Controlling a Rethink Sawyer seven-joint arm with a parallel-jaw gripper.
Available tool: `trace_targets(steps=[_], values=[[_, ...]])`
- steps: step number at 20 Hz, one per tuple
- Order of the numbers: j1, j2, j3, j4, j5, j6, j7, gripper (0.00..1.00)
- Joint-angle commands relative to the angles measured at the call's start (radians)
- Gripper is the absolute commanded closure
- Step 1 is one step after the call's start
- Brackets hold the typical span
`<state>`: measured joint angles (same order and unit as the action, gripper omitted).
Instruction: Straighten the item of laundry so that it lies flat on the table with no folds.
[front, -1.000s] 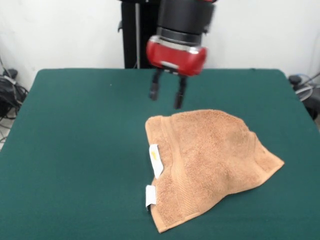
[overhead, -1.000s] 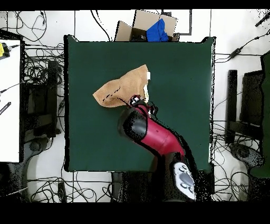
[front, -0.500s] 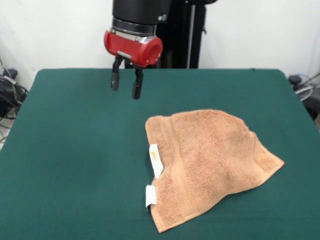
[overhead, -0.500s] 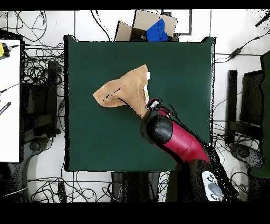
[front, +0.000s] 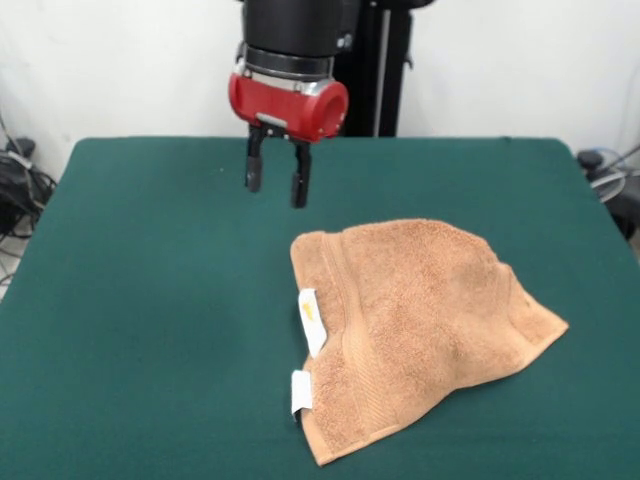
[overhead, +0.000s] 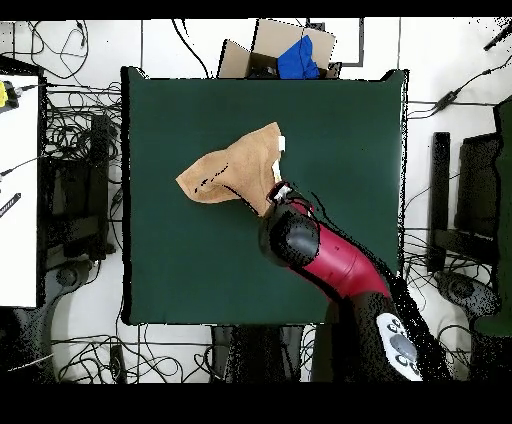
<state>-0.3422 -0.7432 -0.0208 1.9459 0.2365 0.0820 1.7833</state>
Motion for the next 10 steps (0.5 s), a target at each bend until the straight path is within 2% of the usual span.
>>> trace_targets(steps=[1, 10], values=[[-0.017, 0.054, 0.140, -0.017, -0.040, 0.056, 0.093, 0.00], [-0.026, 0.074, 0.149, -0.031, -0.050, 0.043, 0.086, 0.00]])
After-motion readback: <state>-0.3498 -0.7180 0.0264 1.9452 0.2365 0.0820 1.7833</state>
